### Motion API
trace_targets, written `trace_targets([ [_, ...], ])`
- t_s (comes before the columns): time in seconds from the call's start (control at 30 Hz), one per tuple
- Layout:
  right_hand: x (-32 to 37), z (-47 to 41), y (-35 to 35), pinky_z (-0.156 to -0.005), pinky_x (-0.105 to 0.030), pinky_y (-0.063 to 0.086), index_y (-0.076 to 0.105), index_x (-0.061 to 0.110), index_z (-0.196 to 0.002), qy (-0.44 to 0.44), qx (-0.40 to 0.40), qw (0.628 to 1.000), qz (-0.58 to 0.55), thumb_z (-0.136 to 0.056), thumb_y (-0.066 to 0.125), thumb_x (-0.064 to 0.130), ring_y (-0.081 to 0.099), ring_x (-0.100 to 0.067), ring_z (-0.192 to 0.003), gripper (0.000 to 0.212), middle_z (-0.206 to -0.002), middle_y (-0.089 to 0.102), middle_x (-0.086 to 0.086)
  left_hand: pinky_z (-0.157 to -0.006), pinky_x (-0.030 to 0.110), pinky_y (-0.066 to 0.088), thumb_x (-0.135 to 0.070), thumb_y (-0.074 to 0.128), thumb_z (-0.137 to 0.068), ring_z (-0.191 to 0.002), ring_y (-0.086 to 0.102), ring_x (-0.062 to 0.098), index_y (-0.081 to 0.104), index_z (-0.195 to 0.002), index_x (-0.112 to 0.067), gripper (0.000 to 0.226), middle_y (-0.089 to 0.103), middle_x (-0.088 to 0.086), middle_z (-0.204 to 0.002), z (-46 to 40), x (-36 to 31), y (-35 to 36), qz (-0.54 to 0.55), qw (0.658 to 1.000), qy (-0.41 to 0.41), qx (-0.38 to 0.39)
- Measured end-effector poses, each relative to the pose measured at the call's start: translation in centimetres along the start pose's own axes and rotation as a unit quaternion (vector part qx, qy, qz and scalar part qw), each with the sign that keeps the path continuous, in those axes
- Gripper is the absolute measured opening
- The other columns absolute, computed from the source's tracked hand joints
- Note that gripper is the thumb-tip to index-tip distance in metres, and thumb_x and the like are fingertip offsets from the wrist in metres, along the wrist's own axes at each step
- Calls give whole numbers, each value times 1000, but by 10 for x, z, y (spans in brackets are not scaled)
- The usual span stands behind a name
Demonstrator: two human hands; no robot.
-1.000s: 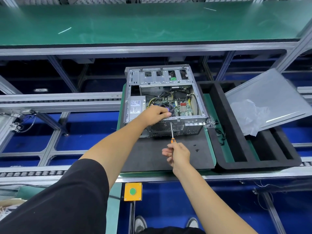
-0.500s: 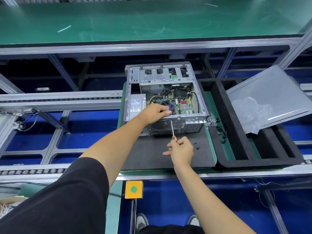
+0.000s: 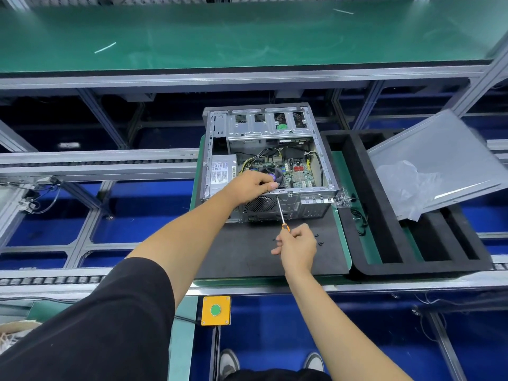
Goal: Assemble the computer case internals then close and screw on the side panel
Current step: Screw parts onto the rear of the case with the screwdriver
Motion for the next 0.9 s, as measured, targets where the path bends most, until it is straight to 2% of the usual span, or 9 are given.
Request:
trace_targets([
  [0.1, -5, -5, 2, -48, -27, 45, 54, 10, -76, 61, 33, 997, -41, -96, 59, 13, 67, -20, -46, 20, -60, 67, -5, -62, 32, 31, -45, 52, -104, -63, 42, 15, 53, -79, -9, 43, 53, 17, -74, 0, 1, 0, -5, 1000, 11, 4],
  [0.23, -14, -2, 16, -35, -15, 31, 55, 11, -82, 303, 149, 900, -276, -98, 57, 15, 50, -9, -40, 17, -57, 55, -1, -62, 32, 31, -46, 51, -104, -63, 43, 15, 54, -80, -11, 43, 54, 16, -75, 0, 2, 1, -5, 1000, 15, 6],
  [0.33, -12, -4, 12, -34, -16, 28, 58, 10, -81, 281, 135, 925, -217, -94, 57, 16, 51, -12, -41, 15, -60, 61, -4, -61, 32, 31, -47, 50, -104, -62, 43, 14, 53, -79, -12, 43, 53, 15, -73, 0, 2, 1, -10, 1000, 17, -1],
  [0.43, 0, -4, 4, -43, -23, 34, 58, 13, -88, 111, 51, 992, -24, -92, 58, 24, 54, -15, -45, 12, -68, 69, -5, -61, 32, 31, -48, 50, -104, -61, 42, 14, 53, -79, -12, 44, 53, 15, -73, 0, 2, 1, -12, 1000, 14, -3],
  [0.57, 6, 2, 6, -49, -30, 32, 41, 19, -85, -71, -22, 982, 174, -92, 62, 19, 55, -17, -58, 22, -74, 62, 0, -61, 32, 31, -49, 51, -103, -62, 44, 16, 55, -81, -11, 44, 54, 15, -74, -1, 3, 1, -7, 1000, 10, -5],
  [0.67, -8, -5, 16, -38, -23, 27, 41, 13, -78, 88, 84, 989, -79, -96, 54, 5, 37, -14, -39, 24, -60, 54, -2, -63, 33, 34, -47, 52, -103, -69, 52, 27, 59, -84, -12, 40, 58, 15, -77, -1, 3, 1, -7, 1000, 11, -2],
  [0.77, -14, 3, 29, -30, -18, 20, 44, 15, -78, 286, 184, 876, -341, -98, 51, 5, 28, -7, -34, 24, -53, 41, 3, -64, 32, 34, -45, 53, -103, -69, 51, 26, 58, -83, -12, 39, 59, 15, -77, -2, 4, 2, -10, 1000, 8, -1],
  [0.83, -15, 1, 27, -33, -17, 25, 49, 16, -80, 265, 170, 902, -295, -96, 53, 6, 39, -8, -36, 20, -54, 51, 1, -63, 32, 34, -44, 53, -103, -65, 48, 20, 57, -81, -12, 40, 57, 13, -74, -2, 4, 2, -15, 1000, 8, -2],
  [0.9, -11, -1, 18, -39, -20, 32, 56, 13, -83, 177, 107, 966, -157, -96, 55, 10, 56, -14, -42, 14, -61, 68, -2, -63, 32, 35, -46, 52, -103, -68, 52, 24, 57, -80, -15, 39, 58, 12, -74, -2, 4, 2, -19, 1000, 6, -2],
])
Point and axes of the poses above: each hand's wrist, its own z-axis away from the middle knuckle, its own y-axis out of the palm, x = y × z, the point moved 5 cm from there along -z, towards the middle knuckle
